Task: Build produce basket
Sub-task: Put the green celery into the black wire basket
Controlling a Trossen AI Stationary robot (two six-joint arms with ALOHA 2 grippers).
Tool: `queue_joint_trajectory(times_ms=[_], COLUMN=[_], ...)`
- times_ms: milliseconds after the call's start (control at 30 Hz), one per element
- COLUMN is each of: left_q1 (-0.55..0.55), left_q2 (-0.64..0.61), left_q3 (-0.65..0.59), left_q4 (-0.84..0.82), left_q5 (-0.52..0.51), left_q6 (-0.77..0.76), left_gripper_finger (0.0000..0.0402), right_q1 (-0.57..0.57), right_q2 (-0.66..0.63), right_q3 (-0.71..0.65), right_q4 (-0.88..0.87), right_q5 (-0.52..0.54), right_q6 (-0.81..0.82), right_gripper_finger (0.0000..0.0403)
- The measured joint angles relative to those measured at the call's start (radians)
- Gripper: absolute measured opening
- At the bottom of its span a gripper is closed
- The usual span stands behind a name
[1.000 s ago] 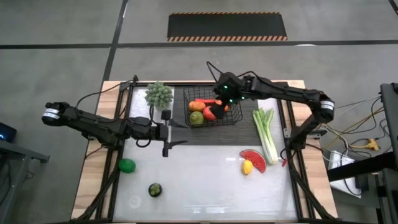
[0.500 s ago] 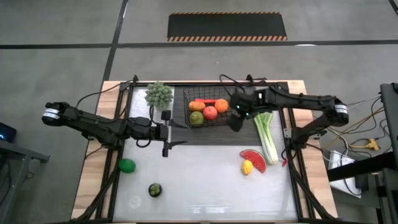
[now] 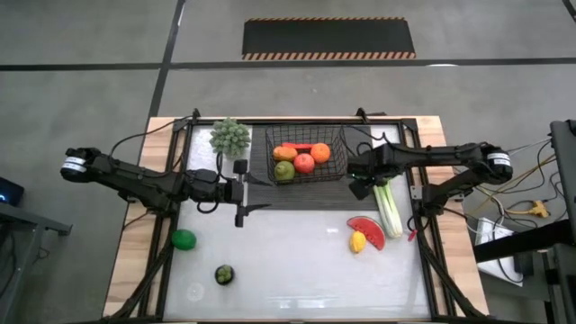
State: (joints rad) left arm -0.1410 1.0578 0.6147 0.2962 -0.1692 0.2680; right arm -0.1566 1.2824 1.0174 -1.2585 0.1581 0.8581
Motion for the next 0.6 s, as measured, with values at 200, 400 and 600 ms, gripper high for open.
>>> queue_joint_trajectory(times_ms=[200,400,600], left_q1=[0.000,0.000,0.000], left_q2=[0.000,0.000,0.000], left_q3=[0.000,-0.001,-0.001], left_q4=[0.000,0.000,0.000], left_q5=[0.000,0.000,0.000], left_q6=[0.000,0.000,0.000], left_gripper_finger=[0.0240,0.0240,0.0240], right_q1=[0.000,0.000,0.000], right_q2=[0.006,0.006,0.006], right_q3=[-0.139,-0.256,-0.322], right_q4=[0.025,0.147,0.204], right_q5=[0.008,-0.001,0.023], right_q6=[0.097,0.139,0.197], right_gripper_finger=[0.0311,0.0311,0.0306])
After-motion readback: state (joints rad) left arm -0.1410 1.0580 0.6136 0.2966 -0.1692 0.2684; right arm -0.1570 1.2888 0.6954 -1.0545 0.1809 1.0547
